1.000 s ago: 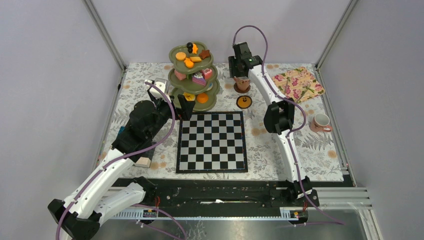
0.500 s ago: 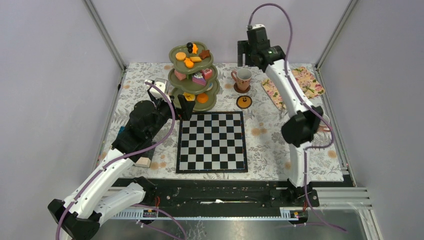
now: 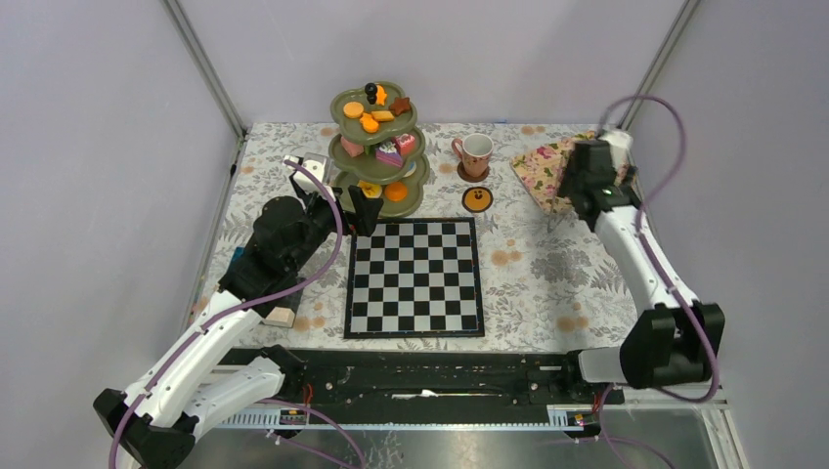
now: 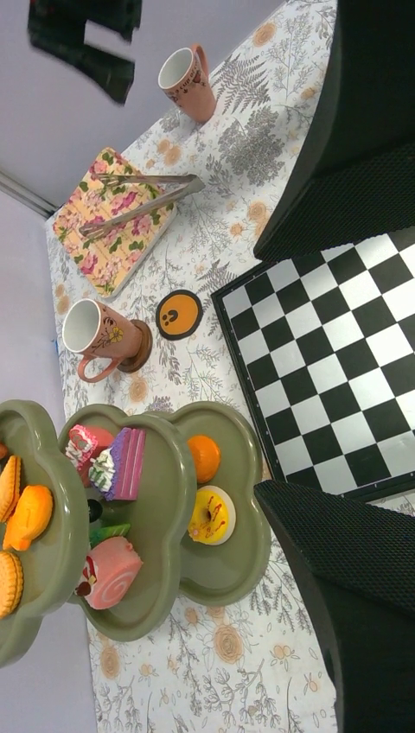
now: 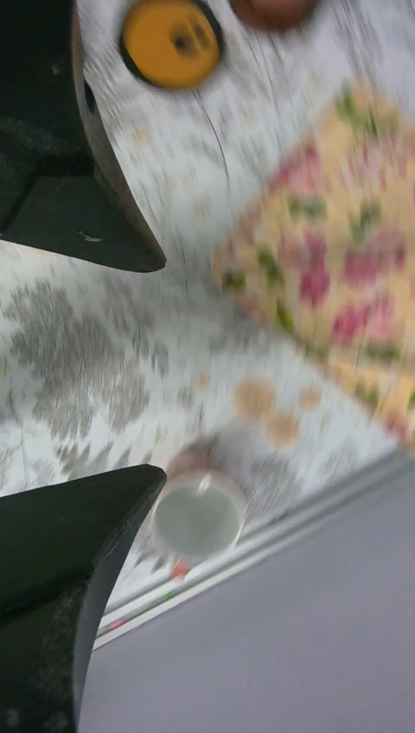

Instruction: Serve the afternoon tea

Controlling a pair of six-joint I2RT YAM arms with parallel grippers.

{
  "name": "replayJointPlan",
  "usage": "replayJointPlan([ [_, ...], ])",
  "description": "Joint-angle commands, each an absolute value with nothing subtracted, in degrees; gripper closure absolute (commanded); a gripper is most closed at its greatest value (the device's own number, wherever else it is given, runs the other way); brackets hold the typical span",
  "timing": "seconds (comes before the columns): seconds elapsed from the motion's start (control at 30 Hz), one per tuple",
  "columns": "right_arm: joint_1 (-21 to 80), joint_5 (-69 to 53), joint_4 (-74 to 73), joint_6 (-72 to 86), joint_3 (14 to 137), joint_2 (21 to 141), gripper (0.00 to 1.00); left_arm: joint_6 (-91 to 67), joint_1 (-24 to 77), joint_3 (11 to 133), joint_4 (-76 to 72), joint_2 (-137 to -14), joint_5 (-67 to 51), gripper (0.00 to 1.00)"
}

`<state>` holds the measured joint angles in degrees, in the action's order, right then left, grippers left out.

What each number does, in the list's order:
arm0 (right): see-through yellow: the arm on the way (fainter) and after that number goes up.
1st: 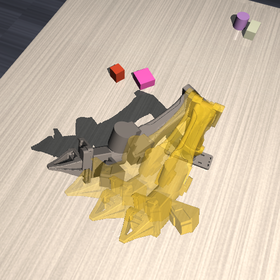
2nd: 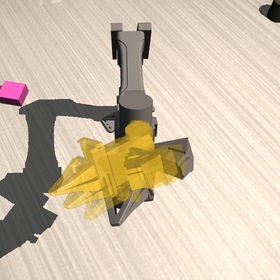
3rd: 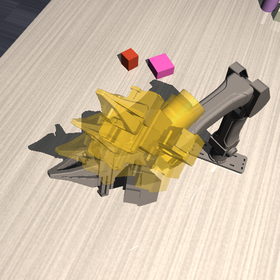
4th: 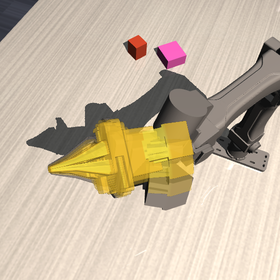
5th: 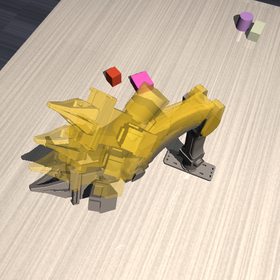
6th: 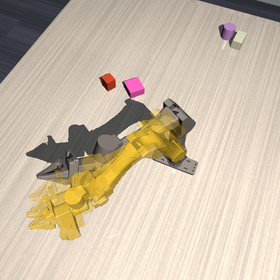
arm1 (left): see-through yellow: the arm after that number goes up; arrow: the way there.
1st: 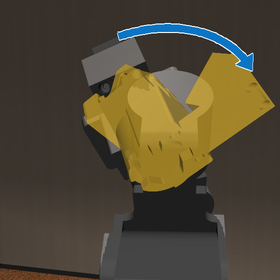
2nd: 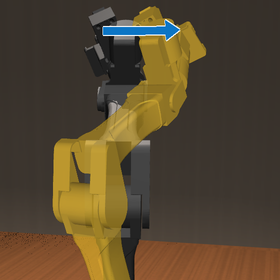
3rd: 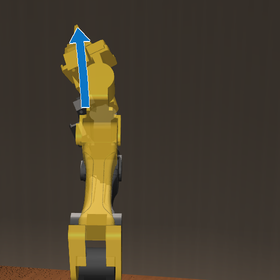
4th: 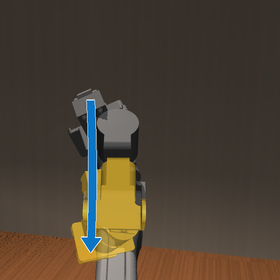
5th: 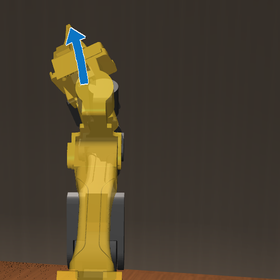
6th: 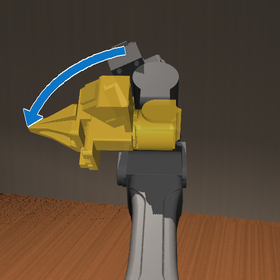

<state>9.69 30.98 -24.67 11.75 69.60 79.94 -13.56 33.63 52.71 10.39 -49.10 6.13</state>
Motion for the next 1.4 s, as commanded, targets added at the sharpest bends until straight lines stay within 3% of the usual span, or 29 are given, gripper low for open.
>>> replayJointPlan([
  [0.0,-3.0,33.4,-20.9,19.3,62.1,71.5,0.12,-14.1,33.9,52.2,7.5,-48.1,4.9,0.01],
  [0.27,-12.7,28.1,-23.3,25.2,59.6,75.5,0.18,-14.2,33.9,52.2,7.6,-48.1,4.8,0.01],
  [0.4,-12.9,29.3,-23.8,27.0,59.1,78.6,0.34,-14.0,33.9,52.2,7.7,-48.3,5.2,0.01],
  [0.9,-13.2,26.7,-18.8,28.1,54.6,83.7,0.44,-13.9,33.9,52.4,7.8,-49.4,5.3,0.01],
  [1.13,-13.2,28.4,-17.9,26.7,54.8,87.8,0.62,-14.1,33.9,52.4,7.8,-50.0,4.9,0.01],
  [1.37,-13.1,24.3,-18.5,25.8,55.5,84.9,0.66,-14.3,33.9,52.4,7.7,-50.8,4.5,0.01],
])
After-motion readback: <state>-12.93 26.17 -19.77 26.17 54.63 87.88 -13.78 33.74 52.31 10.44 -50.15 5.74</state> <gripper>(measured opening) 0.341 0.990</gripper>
